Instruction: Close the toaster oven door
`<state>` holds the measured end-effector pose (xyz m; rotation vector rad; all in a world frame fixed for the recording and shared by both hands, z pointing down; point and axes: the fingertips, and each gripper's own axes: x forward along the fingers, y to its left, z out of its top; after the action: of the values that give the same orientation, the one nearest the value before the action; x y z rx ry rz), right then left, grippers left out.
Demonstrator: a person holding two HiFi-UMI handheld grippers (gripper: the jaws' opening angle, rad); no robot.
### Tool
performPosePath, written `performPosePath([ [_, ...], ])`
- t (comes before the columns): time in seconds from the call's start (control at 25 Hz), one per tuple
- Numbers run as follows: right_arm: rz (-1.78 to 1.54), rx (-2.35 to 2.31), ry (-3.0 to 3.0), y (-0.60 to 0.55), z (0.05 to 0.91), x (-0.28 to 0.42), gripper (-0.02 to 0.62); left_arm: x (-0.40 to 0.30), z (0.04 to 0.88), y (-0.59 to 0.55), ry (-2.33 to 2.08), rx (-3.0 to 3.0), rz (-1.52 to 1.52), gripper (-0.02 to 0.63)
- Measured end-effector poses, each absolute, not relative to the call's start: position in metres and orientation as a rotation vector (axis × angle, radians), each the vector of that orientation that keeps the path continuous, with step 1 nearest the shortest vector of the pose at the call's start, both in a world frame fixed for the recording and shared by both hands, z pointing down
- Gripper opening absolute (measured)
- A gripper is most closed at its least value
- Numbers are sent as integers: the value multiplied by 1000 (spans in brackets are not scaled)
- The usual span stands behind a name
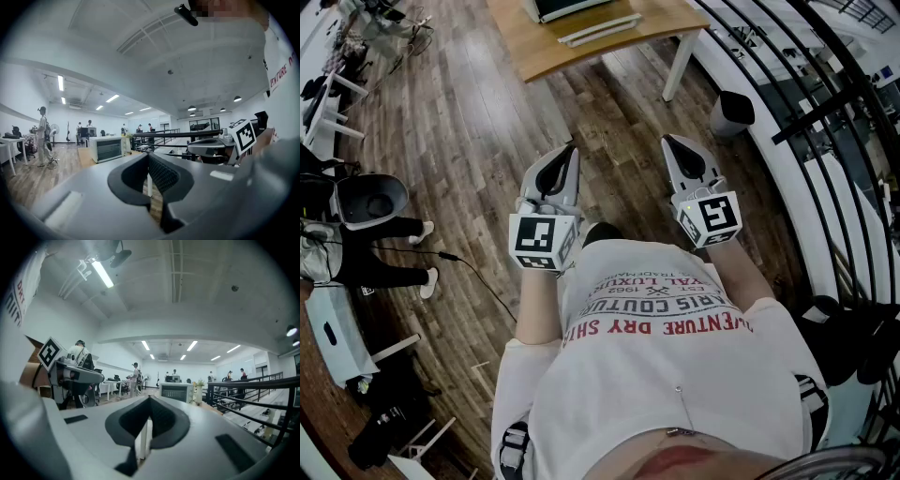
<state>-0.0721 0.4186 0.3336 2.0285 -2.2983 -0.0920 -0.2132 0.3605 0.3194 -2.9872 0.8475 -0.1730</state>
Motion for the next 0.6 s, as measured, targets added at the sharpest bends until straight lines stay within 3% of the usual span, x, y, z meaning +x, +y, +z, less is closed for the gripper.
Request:
performPosePath([
  [0.6,-4,2031,-2325,418,346,-53,-12,-189,334,358,850,-3018,-219,12],
])
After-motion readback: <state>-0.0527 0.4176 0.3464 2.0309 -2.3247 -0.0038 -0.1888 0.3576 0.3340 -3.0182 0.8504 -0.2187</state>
